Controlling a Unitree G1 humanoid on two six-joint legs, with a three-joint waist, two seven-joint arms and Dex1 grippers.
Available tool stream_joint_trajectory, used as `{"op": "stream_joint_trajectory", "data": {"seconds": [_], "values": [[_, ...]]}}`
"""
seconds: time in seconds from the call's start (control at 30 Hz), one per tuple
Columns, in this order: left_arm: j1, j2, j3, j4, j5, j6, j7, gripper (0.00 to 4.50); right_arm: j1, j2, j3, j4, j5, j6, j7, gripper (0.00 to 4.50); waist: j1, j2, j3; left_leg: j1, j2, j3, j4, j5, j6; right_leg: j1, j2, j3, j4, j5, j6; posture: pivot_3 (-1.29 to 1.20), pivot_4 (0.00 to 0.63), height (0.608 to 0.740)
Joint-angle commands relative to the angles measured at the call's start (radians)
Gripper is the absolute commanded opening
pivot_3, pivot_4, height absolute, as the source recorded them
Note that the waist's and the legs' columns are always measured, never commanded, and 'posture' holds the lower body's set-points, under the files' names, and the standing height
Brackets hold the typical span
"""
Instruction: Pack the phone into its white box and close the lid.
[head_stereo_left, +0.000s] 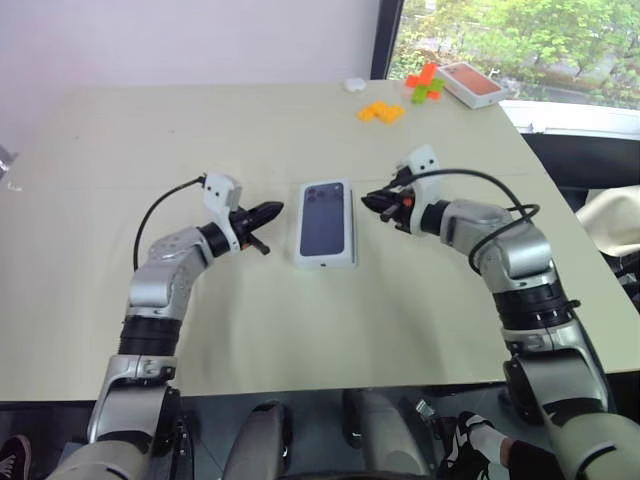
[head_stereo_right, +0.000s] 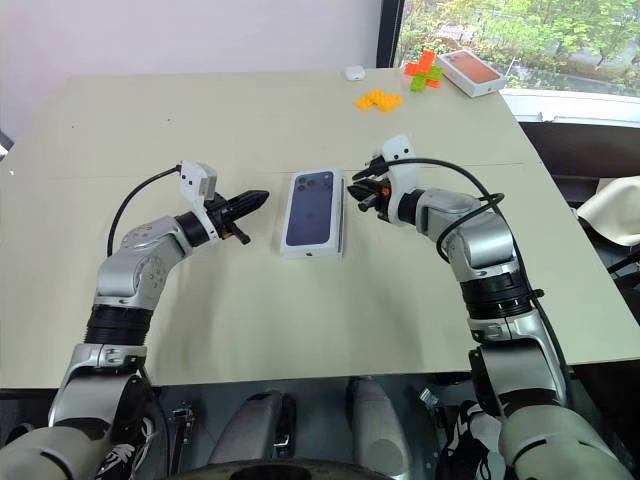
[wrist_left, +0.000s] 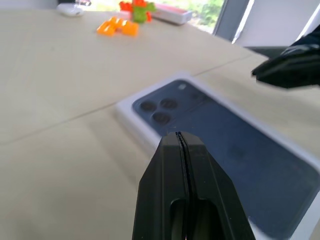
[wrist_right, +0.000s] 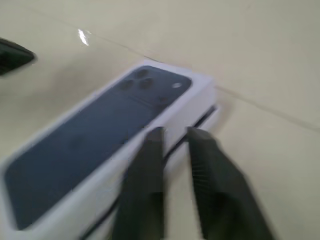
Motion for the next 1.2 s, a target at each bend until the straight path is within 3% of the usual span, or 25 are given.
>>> {"op": "stream_joint_trajectory", "data": {"seconds": [0.03, 0.53, 0.83, 1.2], "values": [[0.000, 0.010, -0.001, -0.023, 0.023, -0.005, 0.026, 0.00, 0.015, -0.016, 0.065, -0.013, -0.136, -0.163, -0.001, 0.03, 0.001, 0.000, 0.000, 0.000, 0.000, 0.000, 0.000, 0.000, 0.000, 0.000, 0.000, 0.000, 0.000, 0.000, 0.000, 0.00, 0.150, 0.740], [-0.041, -0.036, -0.106, 0.145, 0.231, -0.105, 0.145, 0.00, 0.054, 0.061, 0.117, 0.008, -0.314, -0.241, -0.021, 0.03, 0.023, 0.000, 0.000, 0.001, 0.000, 0.001, 0.000, 0.000, -0.001, 0.000, 0.000, 0.000, 0.000, 0.001, -0.002, 0.00, 0.150, 0.740], [-0.083, -0.114, -0.174, 0.197, 0.267, -0.087, 0.122, 0.00, 0.055, 0.077, 0.118, 0.008, -0.360, -0.250, -0.010, 0.03, 0.022, 0.000, 0.000, 0.001, -0.001, 0.001, 0.001, 0.000, -0.001, 0.001, 0.000, 0.000, 0.000, 0.002, -0.001, 0.00, 0.150, 0.740], [-0.115, -0.146, -0.157, 0.193, 0.258, -0.093, 0.134, 0.00, 0.066, 0.062, 0.095, -0.003, -0.383, -0.242, -0.001, 0.03, 0.021, -0.001, -0.001, 0.003, -0.001, 0.001, 0.001, 0.001, -0.001, 0.003, 0.000, 0.000, 0.000, 0.002, -0.001, 0.00, 0.150, 0.740]]}}
